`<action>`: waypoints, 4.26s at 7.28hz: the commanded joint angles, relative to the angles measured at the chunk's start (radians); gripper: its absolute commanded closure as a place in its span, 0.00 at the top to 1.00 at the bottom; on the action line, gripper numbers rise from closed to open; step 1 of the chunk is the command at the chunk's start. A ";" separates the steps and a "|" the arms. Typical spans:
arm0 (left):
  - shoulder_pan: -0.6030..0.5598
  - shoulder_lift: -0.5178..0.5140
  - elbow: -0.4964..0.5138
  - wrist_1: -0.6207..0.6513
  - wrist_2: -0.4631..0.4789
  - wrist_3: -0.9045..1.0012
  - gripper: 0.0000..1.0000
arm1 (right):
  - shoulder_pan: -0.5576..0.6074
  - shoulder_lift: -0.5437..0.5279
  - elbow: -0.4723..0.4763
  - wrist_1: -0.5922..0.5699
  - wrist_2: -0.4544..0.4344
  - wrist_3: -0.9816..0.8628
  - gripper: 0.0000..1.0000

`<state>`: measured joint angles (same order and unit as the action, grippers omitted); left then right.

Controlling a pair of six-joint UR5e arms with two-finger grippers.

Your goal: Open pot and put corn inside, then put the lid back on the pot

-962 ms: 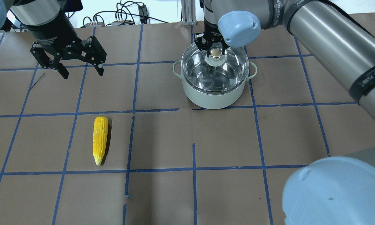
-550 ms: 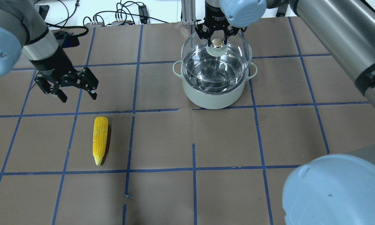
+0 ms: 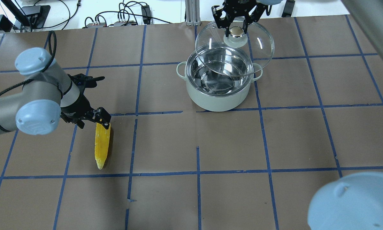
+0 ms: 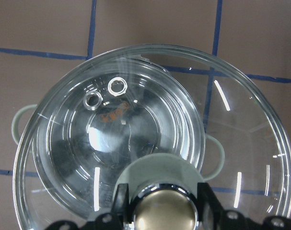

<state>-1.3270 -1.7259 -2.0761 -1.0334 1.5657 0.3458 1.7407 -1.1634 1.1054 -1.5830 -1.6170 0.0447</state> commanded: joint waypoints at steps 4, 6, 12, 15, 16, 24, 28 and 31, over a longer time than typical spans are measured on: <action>0.005 -0.057 -0.062 0.116 0.014 0.009 0.03 | -0.035 -0.195 0.010 0.277 0.002 -0.062 0.15; -0.014 -0.069 -0.047 0.124 0.028 -0.036 0.02 | -0.044 -0.223 0.013 0.305 0.003 -0.072 0.16; -0.323 -0.177 0.516 -0.201 -0.074 -0.377 0.02 | -0.178 -0.498 0.433 0.195 0.063 -0.126 0.17; -0.472 -0.349 0.881 -0.385 -0.073 -0.520 0.02 | -0.176 -0.512 0.529 0.132 0.062 -0.120 0.17; -0.491 -0.401 0.960 -0.407 -0.075 -0.533 0.02 | -0.176 -0.519 0.553 0.109 0.055 -0.120 0.17; -0.607 -0.668 1.231 -0.464 -0.064 -0.656 0.43 | -0.174 -0.538 0.559 0.028 -0.004 -0.115 0.17; -0.607 -0.641 1.231 -0.467 -0.073 -0.650 0.95 | -0.174 -0.536 0.559 0.029 -0.006 -0.118 0.17; -0.510 -0.555 1.174 -0.570 -0.059 -0.576 0.94 | -0.173 -0.487 0.554 -0.082 0.014 -0.112 0.17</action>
<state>-1.8927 -2.3200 -0.8712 -1.5406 1.4991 -0.2752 1.5666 -1.6826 1.6628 -1.6086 -1.6127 -0.0692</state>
